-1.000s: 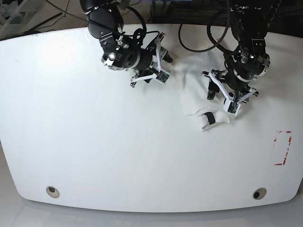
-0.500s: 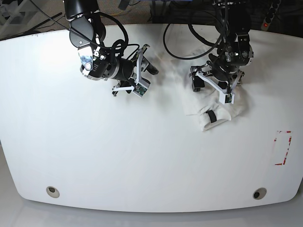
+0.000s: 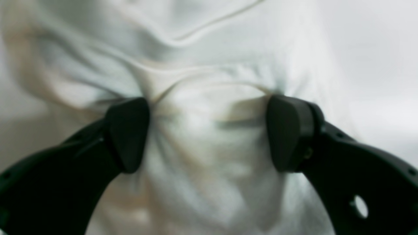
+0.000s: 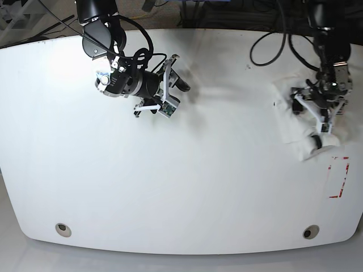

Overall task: Fold the T-shirt properly
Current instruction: 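Grasp the folded shirt with the left gripper and carry it off the table edge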

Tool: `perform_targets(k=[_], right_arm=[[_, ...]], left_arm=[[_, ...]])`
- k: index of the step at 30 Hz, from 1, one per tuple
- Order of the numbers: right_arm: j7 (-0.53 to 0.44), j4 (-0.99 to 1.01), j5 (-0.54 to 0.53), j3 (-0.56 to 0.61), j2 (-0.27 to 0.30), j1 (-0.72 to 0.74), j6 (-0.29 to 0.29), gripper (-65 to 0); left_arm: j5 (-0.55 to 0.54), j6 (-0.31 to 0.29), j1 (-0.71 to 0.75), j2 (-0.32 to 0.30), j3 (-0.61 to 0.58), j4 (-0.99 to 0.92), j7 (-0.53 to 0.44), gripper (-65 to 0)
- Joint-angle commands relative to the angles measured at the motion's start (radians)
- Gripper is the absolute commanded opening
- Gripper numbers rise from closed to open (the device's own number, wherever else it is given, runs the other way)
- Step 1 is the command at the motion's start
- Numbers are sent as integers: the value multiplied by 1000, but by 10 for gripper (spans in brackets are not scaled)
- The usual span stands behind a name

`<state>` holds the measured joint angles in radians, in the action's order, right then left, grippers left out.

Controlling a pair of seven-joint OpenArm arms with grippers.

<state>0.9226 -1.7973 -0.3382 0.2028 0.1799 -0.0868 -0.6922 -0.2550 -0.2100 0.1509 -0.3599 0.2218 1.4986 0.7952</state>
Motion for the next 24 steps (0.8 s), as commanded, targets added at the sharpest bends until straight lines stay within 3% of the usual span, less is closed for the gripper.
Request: perform_targets(k=[1, 5, 12, 20, 24], right_arm=[[-18, -58, -15, -3, 3, 3, -6, -396], [-18, -88, -11, -3, 0, -14, -6, -396], [-18, -98, -8, -3, 3, -37, -6, -396], [-18, -98, -8, -1, 2, -54, -6, -396], [-18, -115, -5, -4, 5, -52, -6, -396]], left_arm=[[53, -93, -17, -107, 20, -63, 65, -117], [53, -231, -57, -238, 51, -207, -3, -117], [53, -343, -142, -391, 54, -433, -119, -117], [46, -483, -192, -456, 81, -430, -119, -119], [47, -488, -156, -446, 198, -280, -50, -119]])
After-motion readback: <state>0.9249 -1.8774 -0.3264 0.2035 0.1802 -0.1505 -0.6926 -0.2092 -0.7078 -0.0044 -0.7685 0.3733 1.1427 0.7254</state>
